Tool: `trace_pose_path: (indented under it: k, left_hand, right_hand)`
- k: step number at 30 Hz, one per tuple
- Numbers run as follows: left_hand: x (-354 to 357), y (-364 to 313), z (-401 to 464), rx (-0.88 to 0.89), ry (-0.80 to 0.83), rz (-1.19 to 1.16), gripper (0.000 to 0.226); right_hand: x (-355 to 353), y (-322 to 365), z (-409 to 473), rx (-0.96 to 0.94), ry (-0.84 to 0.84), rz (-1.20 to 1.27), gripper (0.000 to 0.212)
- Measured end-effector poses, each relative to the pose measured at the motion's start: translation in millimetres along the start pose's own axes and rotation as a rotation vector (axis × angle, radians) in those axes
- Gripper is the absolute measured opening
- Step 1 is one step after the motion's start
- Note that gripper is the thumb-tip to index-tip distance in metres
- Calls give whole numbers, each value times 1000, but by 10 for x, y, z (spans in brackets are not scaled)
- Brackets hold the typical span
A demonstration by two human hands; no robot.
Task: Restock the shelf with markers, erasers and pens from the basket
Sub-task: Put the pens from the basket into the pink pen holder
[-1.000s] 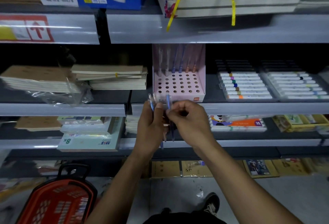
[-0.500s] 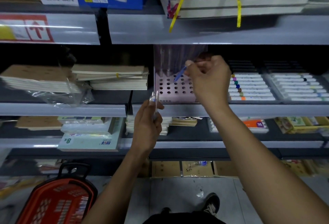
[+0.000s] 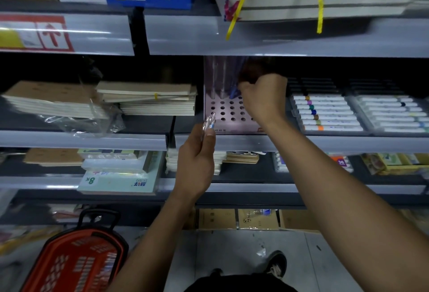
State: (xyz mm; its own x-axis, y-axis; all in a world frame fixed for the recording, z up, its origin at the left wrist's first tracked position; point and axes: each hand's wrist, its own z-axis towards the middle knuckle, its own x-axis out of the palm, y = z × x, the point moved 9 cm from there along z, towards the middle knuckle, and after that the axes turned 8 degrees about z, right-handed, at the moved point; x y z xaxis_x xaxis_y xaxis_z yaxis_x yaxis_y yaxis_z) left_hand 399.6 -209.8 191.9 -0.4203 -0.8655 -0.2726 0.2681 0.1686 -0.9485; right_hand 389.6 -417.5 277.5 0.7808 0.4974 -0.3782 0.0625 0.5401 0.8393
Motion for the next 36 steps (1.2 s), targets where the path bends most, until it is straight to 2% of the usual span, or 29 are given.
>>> trace_pose_path:
  k: [3, 11, 14, 16, 18, 21, 25, 30, 36]
  left_hand:
    - [-7, -23, -9, 2, 0, 29, 33]
    - [-38, -44, 1, 6, -34, -43, 31]
    - [-27, 1, 3, -45, -43, -155, 30]
    - [-12, 17, 1, -67, -32, -210, 20]
    - [-16, 9, -3, -78, -34, -257, 19]
    - [-38, -27, -10, -85, -48, -321, 25]
    - [-55, -91, 0, -50, -62, -341, 17]
    - [-23, -76, -24, -67, -56, -448, 12]
    - [7, -117, -41, -29, -35, -463, 27]
  right_hand:
    - [72, 6, 37, 6, 33, -75, 24]
    - [182, -74, -1, 26, 96, -210, 39]
    - [194, -51, 1, 17, 112, -242, 31]
    - [204, -31, -25, 8, 136, -262, 25]
    - [148, -8, -119, -5, 89, -263, 23]
    - [12, 146, -421, -116, -25, -94, 11]
    - [49, 227, -862, -157, 61, 140, 13]
    - [258, 95, -1194, 44, 268, 372, 9]
    - [305, -20, -1296, 204, 326, 485, 12]
